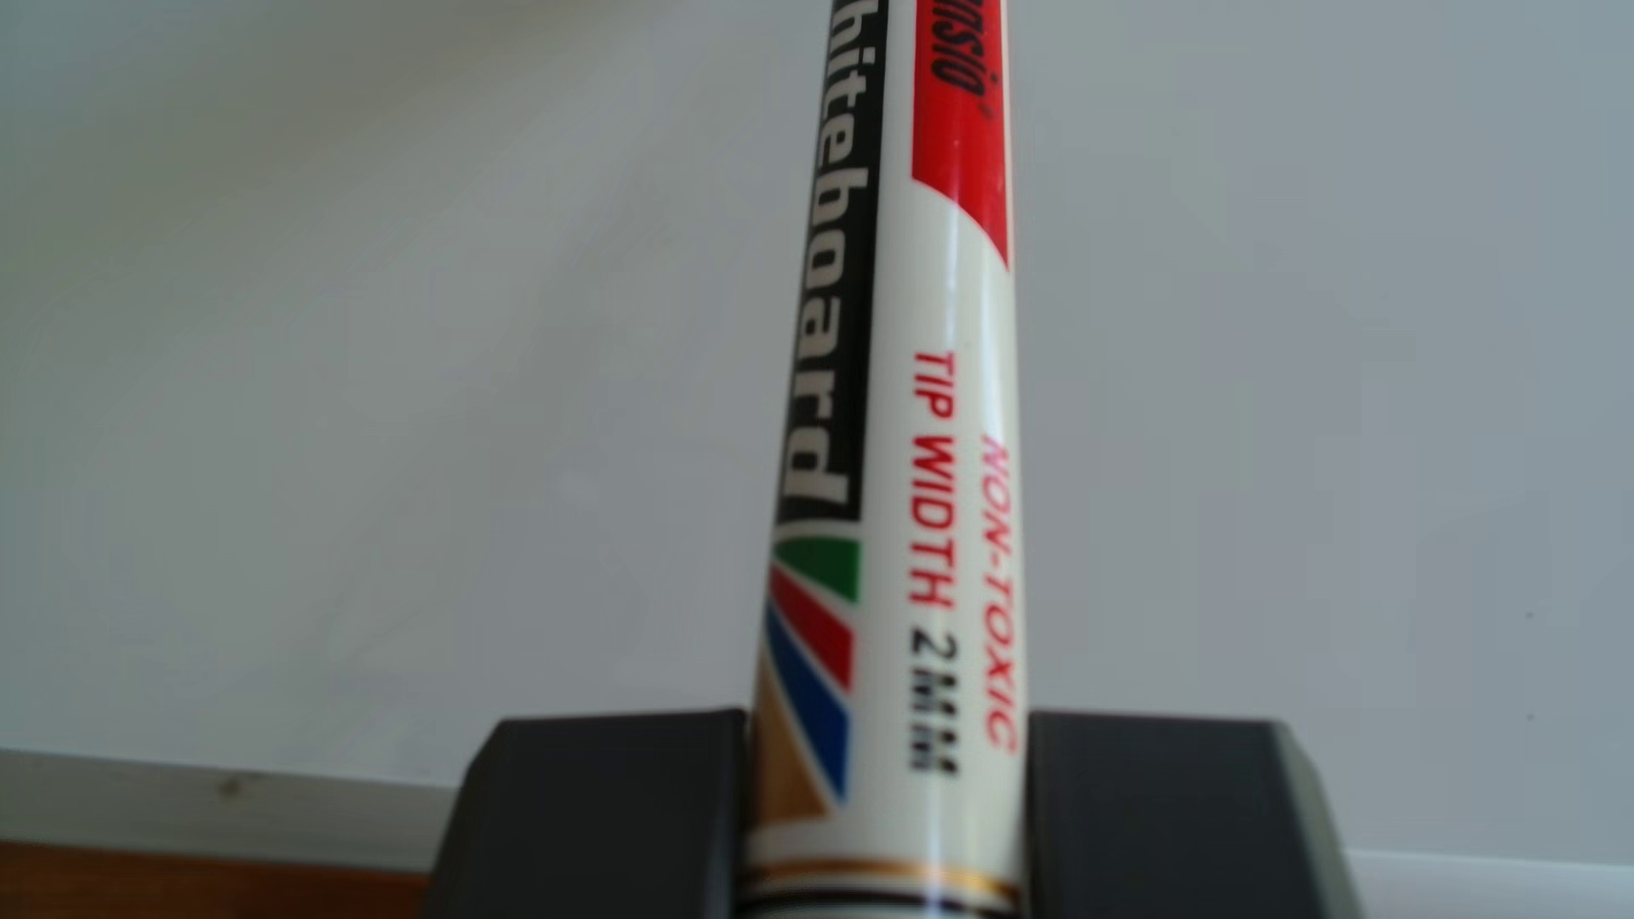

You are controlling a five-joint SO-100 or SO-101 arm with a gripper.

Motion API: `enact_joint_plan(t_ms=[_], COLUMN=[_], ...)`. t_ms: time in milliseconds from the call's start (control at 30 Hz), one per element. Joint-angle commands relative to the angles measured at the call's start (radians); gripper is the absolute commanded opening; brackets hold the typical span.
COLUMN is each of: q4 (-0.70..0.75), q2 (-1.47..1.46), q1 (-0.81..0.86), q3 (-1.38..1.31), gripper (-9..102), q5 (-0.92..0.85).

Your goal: Draw a face

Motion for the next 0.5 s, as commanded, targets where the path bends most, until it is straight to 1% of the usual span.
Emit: enact_joint_plan(t_ms=[0, 167, 467], q4=[0.012, 0.014, 0.012], q2=[0.077, 0.109, 0.115], q1=[0.017, 0.018, -0.011], q3=[-0.067, -0.067, -0.067], gripper=[-1, -1, -1], q5=[-0.009, -0.035, -0.028])
